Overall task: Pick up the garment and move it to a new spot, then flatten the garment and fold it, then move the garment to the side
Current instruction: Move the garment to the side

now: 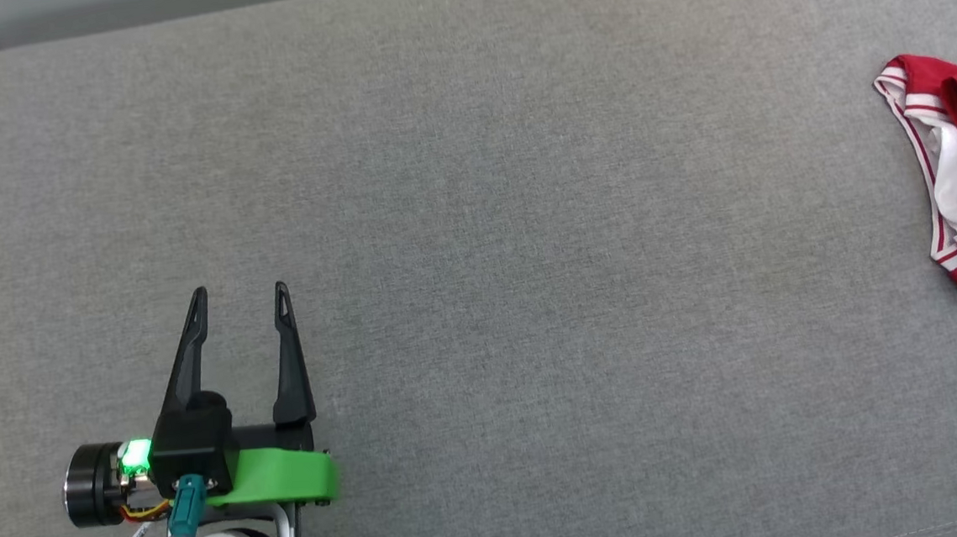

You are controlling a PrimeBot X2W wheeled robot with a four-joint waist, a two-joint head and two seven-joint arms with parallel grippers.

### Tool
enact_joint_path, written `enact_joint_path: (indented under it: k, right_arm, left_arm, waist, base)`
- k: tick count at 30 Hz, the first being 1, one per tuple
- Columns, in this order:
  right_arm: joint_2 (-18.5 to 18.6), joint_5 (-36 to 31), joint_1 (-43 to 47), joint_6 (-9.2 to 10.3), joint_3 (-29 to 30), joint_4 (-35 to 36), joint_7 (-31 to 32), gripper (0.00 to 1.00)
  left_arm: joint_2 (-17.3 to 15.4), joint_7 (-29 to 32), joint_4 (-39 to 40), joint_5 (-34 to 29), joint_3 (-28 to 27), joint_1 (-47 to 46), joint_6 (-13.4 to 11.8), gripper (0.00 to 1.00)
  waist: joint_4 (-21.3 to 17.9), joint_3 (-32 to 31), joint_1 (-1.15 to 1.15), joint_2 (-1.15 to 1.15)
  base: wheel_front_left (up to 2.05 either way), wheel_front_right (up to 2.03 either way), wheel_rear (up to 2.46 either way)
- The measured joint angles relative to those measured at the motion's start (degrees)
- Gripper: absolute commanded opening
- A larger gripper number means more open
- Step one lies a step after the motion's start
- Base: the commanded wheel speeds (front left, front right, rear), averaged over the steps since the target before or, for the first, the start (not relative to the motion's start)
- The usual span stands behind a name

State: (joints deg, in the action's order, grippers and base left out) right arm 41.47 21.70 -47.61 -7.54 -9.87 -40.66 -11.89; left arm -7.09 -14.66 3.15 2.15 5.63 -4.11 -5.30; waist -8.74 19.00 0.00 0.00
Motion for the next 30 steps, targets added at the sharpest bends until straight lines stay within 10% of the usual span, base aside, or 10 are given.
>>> enact_joint_path:
  k: [16,30]
  right_arm:
    - [-23.74,-8.02,25.11,0.0,10.1,30.58,-2.58,1.0]
    - [-32.75,-8.94,42.43,0.0,7.71,34.2,-2.58,1.0]
  left_arm:
    - [1.03,0.0,-1.87,1.47,-0.42,4.14,0.05,1.0]
    - [1.33,0.0,-3.71,1.66,-0.45,6.13,1.0,1.0]
  waist:
    - [6.23,-9.74,0.0,0.0]
    - [9.81,-14.69,0.0,0.0]
  base:
    - [0.0,0.0,0.0]
    - [0.0,0.0,0.0]
